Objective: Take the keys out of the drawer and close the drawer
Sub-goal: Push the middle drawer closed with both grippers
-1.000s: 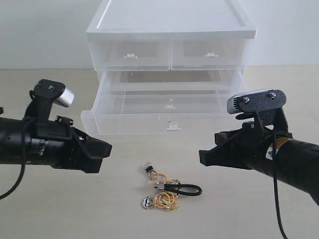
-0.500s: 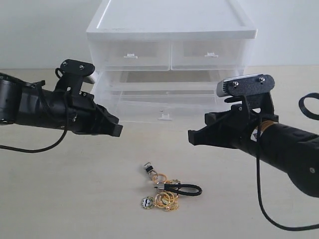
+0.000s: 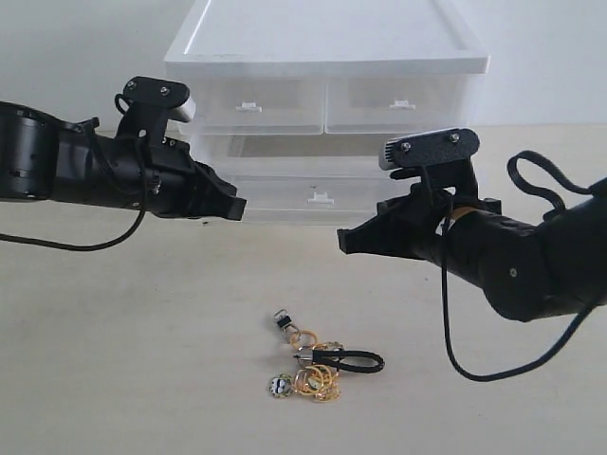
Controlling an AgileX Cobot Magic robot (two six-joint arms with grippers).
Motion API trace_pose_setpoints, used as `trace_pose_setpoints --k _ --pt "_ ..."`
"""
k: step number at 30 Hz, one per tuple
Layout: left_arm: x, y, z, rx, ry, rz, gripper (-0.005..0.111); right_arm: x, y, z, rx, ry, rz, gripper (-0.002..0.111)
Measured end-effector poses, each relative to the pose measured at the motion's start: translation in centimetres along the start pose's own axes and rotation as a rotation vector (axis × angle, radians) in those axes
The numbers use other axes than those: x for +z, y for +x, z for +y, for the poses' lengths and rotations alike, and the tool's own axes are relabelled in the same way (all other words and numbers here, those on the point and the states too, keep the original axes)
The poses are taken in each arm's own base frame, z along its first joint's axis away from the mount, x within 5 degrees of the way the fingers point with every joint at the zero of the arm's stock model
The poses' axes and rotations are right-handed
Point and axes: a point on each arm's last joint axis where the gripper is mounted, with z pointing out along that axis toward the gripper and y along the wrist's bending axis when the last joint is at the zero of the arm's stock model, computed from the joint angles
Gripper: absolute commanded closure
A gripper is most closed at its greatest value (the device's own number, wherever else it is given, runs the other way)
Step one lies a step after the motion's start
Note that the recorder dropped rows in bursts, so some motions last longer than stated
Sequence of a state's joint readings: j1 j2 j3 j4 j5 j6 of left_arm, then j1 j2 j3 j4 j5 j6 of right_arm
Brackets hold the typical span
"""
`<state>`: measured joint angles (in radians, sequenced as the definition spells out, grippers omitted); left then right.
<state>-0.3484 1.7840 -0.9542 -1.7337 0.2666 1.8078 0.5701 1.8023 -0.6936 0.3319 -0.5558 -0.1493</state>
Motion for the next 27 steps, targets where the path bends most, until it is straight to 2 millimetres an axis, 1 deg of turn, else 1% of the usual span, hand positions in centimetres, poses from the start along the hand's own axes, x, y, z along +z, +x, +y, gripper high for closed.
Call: trace_pose_setpoints --k 5,7,10,12,14,21,27 --pt "1.6 -0.4 0.5 0.000 0.000 0.002 0.103 1.3 -0.9 -0.1 -0.013 0.019 -0.021 0.108" --pt "2.1 -0.8 0.6 0.001 0.000 -0.003 0.103 2.1 -1.3 -1.0 -0.004 0.045 -0.024 0.108" --pt "2.5 -1.6 1.0 0.006 -0.026 -0.018 0.103 3.0 -1.6 -3.3 0.022 0.098 -0.019 0.108" --pt "2.6 -2.1 1.3 0.011 -0.051 -0.028 0.103 3.3 -2.1 -3.7 0.029 0.103 -0.022 0.108" --pt "2.8 -2.4 1.5 0.020 -0.068 -0.033 0.103 3.6 -2.9 -3.6 0.023 0.088 -0.038 0.108" --pt "2.7 -3.4 2.2 0.051 -0.140 -0.046 0.103 4.0 -4.4 -3.3 0.031 0.072 -0.068 0.108" --pt "4.2 -3.6 2.7 0.056 -0.148 -0.042 0.103 4.1 -4.7 -3.3 0.034 0.070 -0.077 0.108"
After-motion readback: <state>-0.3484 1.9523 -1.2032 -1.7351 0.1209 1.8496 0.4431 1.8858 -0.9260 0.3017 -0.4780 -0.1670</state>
